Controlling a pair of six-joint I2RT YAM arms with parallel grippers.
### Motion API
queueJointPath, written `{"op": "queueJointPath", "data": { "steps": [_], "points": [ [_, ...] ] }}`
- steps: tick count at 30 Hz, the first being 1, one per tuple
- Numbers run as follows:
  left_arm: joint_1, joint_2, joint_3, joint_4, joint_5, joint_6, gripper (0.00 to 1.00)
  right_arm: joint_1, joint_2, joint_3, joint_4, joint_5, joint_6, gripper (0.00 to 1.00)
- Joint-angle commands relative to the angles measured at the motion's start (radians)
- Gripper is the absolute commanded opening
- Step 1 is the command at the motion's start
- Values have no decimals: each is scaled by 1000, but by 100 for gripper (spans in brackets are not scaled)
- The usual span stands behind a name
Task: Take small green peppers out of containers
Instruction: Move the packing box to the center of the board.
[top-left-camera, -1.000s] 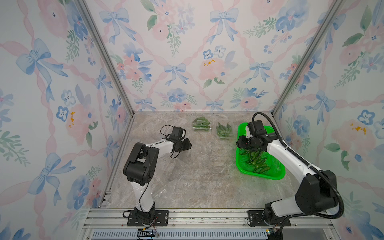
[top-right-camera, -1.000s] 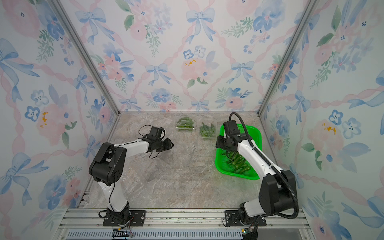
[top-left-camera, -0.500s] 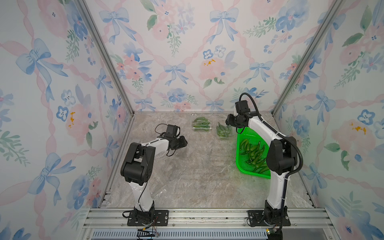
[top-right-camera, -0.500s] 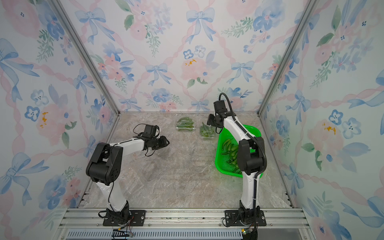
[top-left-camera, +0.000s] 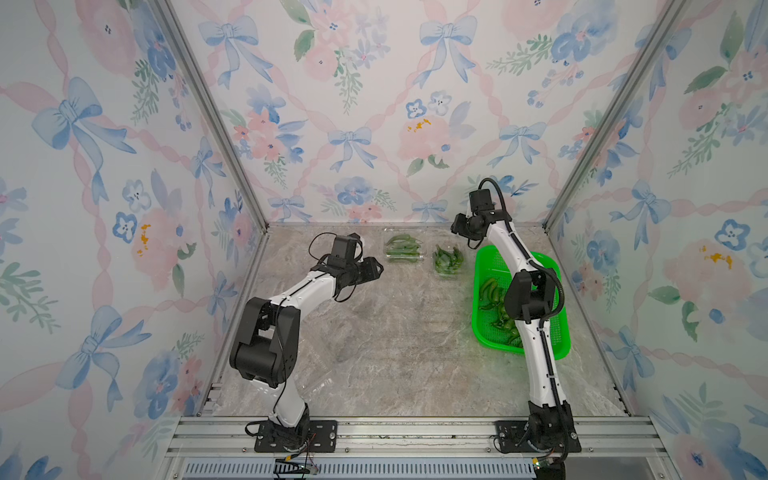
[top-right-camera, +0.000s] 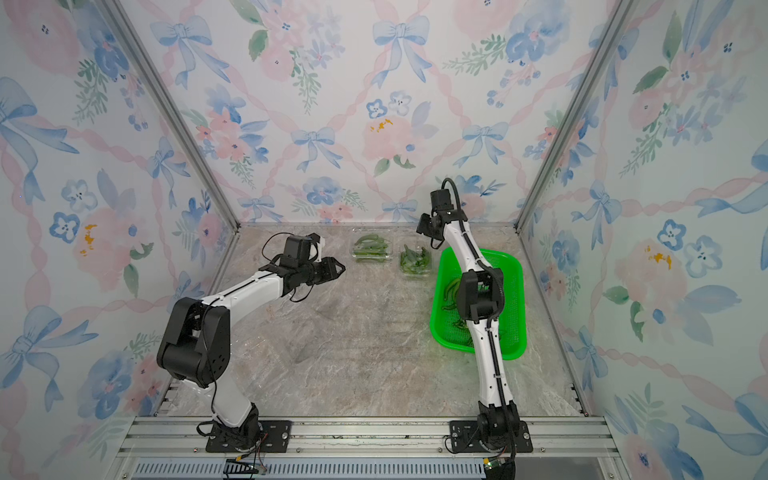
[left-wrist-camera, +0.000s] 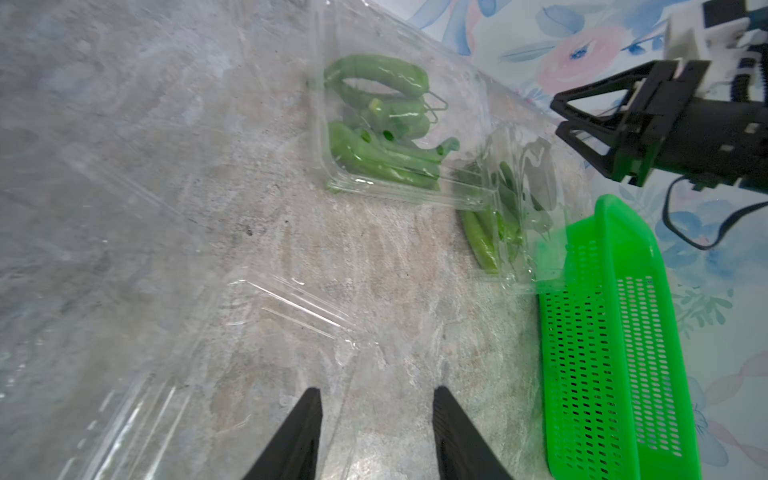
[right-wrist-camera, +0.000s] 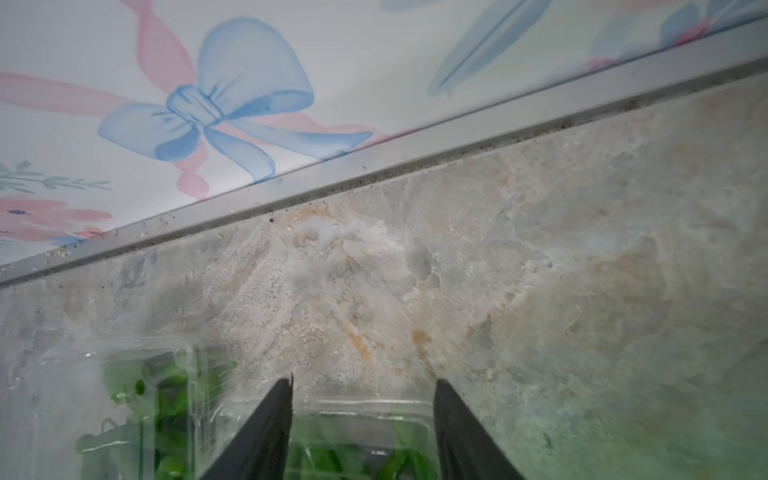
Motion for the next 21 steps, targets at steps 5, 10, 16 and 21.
{"op": "queueJointPath", "data": {
  "steps": [5,10,16,21],
  "points": [
    [-78,-7,26,-20,17,-24,47,19,16,9,-83,-40,-30,54],
    [-106,-9,15,-20,2,-40,47,38,-10,-59,-81,-59,-27,53],
    [-108,-27,-22,-19,-30,-59,47,79,-116,-246,-15,-62,-22,52],
    [-108,-39,-51,-19,-36,-62,47,114,-221,-413,51,-54,-12,52]
  ]
}}
